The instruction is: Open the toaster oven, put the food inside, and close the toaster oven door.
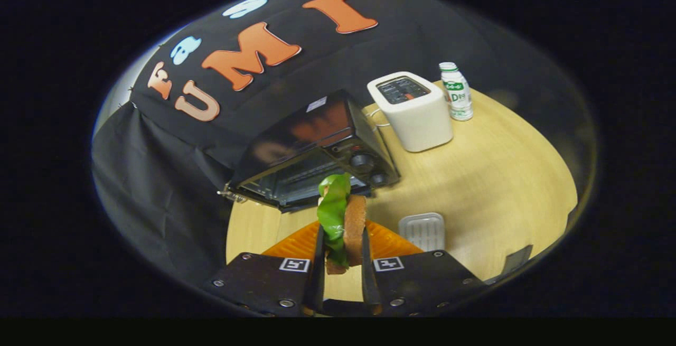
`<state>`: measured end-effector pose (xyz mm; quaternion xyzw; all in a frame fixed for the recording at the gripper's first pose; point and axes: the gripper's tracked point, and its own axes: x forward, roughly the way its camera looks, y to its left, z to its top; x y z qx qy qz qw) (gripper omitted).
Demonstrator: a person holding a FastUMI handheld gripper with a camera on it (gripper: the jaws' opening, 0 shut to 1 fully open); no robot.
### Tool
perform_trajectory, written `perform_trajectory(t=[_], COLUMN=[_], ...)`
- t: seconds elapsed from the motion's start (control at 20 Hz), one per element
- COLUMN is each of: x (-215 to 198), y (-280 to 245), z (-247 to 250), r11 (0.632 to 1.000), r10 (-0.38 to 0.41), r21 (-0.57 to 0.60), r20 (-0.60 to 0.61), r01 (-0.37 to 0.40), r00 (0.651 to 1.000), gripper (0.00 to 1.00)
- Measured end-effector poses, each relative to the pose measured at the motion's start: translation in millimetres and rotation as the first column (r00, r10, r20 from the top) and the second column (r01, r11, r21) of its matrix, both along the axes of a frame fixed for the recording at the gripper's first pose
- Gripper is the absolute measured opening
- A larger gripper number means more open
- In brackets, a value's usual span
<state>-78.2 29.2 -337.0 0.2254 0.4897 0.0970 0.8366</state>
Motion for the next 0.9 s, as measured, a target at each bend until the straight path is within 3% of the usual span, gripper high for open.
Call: perform_trajectory(t=[0.15, 0.35, 0.55, 0.7, 0.9], x=[15.4, 37.2, 51.9, 58.8, 71.9], y=[28.7, 65.8, 92.9, 117.6, 133.6], z=[-5.5, -22.6, -38.8, -44.1, -62.3], r11=[0.997, 0.976, 0.967, 0.935, 0.922], r10=[-0.032, -0.136, -0.164, -0.210, -0.246], r21=[0.066, 0.166, 0.185, 0.275, 0.293], r20=[-0.002, -0.061, -0.060, -0.083, -0.065], r01=[0.032, 0.144, 0.173, 0.225, 0.254], r00=[0.999, 0.989, 0.985, 0.974, 0.967], gripper=[0.29, 0.29, 0.29, 0.29, 0.29])
